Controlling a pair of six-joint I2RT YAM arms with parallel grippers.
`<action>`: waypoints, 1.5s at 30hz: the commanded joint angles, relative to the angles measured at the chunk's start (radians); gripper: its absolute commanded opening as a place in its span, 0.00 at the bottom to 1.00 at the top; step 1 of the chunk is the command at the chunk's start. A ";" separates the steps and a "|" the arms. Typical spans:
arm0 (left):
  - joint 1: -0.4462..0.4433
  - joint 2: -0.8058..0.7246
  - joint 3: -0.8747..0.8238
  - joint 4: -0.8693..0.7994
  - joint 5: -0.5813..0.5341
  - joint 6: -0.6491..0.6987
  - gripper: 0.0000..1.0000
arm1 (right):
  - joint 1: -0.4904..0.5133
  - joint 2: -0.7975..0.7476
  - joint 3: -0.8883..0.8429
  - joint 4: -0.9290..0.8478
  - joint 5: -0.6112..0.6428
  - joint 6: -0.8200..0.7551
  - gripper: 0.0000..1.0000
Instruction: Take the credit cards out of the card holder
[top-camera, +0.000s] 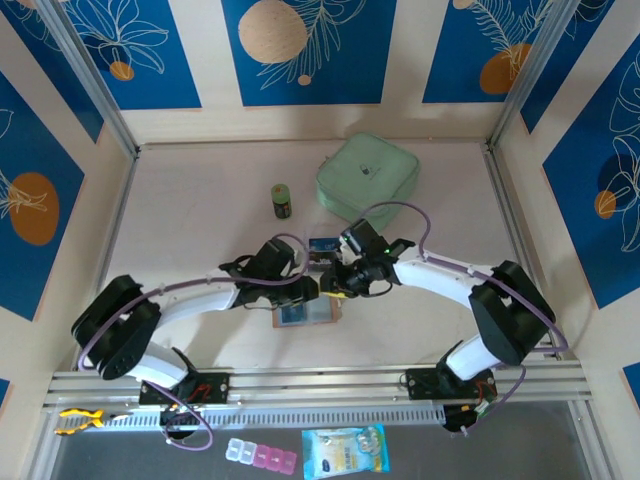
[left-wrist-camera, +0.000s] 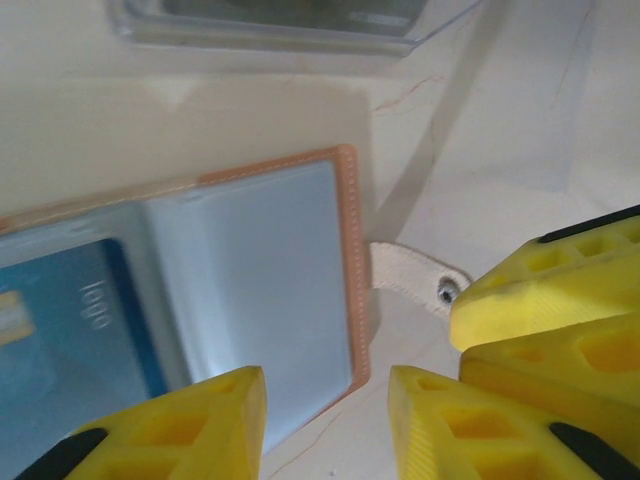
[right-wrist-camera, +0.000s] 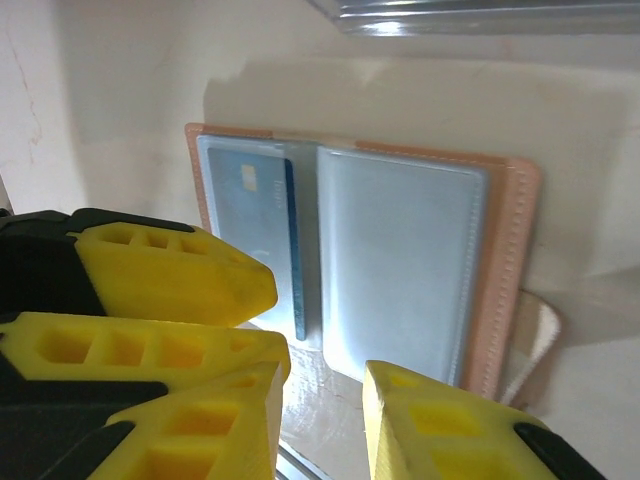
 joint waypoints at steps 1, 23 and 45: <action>0.029 -0.066 -0.053 -0.016 -0.017 0.022 0.35 | 0.030 0.037 0.053 -0.040 0.007 0.013 0.29; 0.161 -0.253 -0.269 0.002 0.014 0.010 0.22 | 0.150 0.281 0.231 -0.034 0.003 0.016 0.25; 0.167 -0.148 -0.252 -0.008 0.016 0.043 0.14 | 0.153 0.349 0.241 -0.036 0.000 0.019 0.25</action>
